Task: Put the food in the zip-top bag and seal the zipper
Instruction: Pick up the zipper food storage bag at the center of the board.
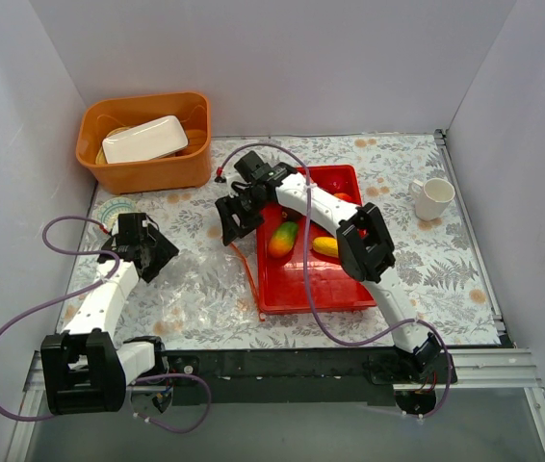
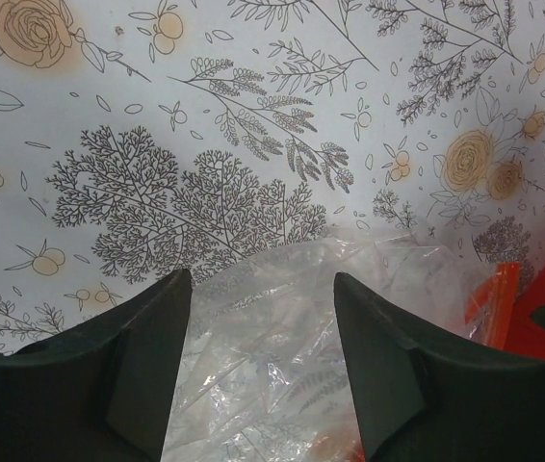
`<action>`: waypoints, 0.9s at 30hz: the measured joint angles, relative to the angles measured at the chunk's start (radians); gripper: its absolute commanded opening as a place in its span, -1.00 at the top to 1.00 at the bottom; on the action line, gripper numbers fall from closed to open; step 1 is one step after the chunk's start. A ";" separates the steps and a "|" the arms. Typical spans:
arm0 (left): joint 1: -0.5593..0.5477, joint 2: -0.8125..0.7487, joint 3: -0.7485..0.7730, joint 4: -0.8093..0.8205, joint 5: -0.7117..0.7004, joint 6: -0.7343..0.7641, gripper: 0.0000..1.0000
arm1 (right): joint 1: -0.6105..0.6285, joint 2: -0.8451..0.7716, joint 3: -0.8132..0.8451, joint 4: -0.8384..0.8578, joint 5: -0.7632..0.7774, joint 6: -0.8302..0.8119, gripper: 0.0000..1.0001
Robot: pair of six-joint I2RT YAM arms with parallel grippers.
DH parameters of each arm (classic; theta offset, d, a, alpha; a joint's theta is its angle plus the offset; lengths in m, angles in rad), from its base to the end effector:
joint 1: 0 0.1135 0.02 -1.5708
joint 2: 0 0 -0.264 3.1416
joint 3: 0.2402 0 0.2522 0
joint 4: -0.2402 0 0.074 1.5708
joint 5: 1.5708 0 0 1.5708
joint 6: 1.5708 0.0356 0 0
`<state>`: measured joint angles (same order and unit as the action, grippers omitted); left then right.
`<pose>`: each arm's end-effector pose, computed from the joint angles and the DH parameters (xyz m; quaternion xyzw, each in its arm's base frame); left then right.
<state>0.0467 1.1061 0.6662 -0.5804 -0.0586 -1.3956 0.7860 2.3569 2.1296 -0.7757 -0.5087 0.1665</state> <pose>0.2059 0.0117 0.2061 -0.6411 0.7172 -0.1476 0.2298 0.3520 0.3770 0.2147 -0.3503 0.8634 0.3389 0.1302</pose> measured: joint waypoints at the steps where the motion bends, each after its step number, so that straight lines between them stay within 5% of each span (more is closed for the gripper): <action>1: 0.000 0.003 0.000 0.000 0.000 0.000 -0.10 | 0.002 0.010 0.013 -0.006 -0.007 -0.003 -0.44; 10: 0.000 0.014 -0.001 0.015 0.007 -0.002 0.36 | 0.026 0.053 0.040 -0.031 -0.035 -0.018 -0.01; 16: 0.000 0.016 -0.001 0.024 0.013 -0.003 0.82 | 0.025 0.069 0.035 -0.039 -0.046 -0.014 0.95; 19: 0.000 0.025 -0.001 0.027 0.014 0.000 0.99 | 0.023 0.070 0.026 -0.032 -0.048 0.000 0.97; 27: 0.060 0.072 0.058 0.004 -0.006 0.028 1.00 | -0.005 0.029 -0.074 0.127 -0.027 0.123 0.97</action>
<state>0.1066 1.1778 0.7246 -0.5762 -0.0643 -1.3678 0.7811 2.3856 2.0560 -0.6487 -0.5354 0.2897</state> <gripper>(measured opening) 0.011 0.026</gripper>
